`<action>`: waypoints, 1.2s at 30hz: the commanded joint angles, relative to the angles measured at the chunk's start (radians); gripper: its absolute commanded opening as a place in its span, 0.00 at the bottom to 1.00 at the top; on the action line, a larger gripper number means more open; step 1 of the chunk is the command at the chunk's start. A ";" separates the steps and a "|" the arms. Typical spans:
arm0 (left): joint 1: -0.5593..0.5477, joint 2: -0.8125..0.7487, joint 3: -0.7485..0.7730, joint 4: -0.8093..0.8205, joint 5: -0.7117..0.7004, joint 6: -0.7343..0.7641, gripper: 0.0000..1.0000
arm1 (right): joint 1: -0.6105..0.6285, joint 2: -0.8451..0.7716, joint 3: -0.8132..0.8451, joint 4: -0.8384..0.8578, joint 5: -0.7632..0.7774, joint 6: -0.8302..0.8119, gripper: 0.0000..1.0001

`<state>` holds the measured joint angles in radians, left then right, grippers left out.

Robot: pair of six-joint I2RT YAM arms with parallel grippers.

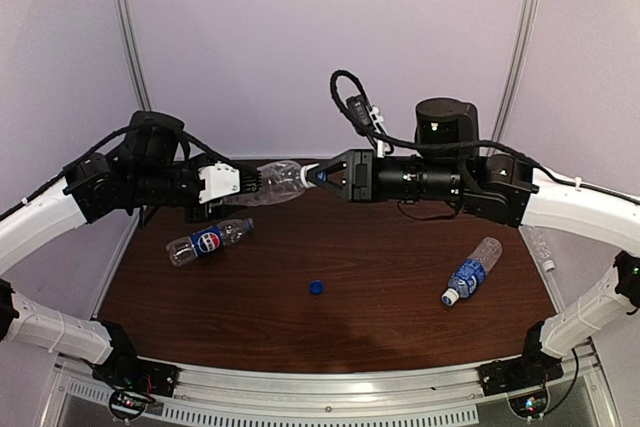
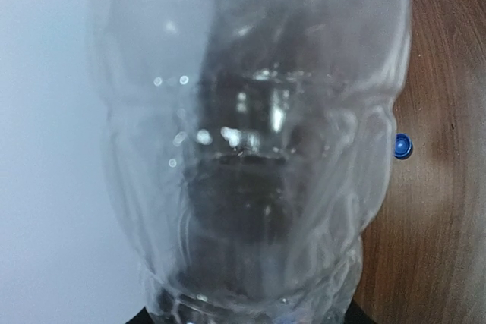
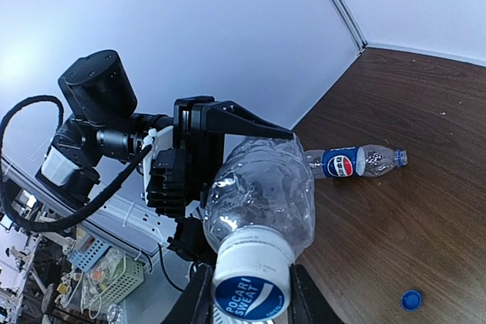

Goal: Unscrew the bottle caps

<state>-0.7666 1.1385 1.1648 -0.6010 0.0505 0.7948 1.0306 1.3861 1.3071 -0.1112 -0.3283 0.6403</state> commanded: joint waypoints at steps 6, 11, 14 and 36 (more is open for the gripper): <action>0.004 -0.012 -0.002 0.037 0.006 0.003 0.30 | -0.002 0.020 0.139 -0.206 -0.033 -0.580 0.00; 0.004 -0.007 0.004 0.037 0.005 0.005 0.30 | 0.021 0.065 0.250 -0.370 0.022 -1.120 0.00; 0.004 -0.003 0.007 0.037 0.005 0.006 0.30 | 0.035 0.080 0.264 -0.427 0.055 -1.413 0.00; 0.004 -0.019 -0.014 0.039 -0.001 0.008 0.30 | 0.170 -0.112 -0.045 0.039 0.320 -1.254 1.00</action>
<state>-0.7666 1.1374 1.1629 -0.6136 0.0380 0.8238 1.1957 1.3590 1.2797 -0.1654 0.0757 -0.9730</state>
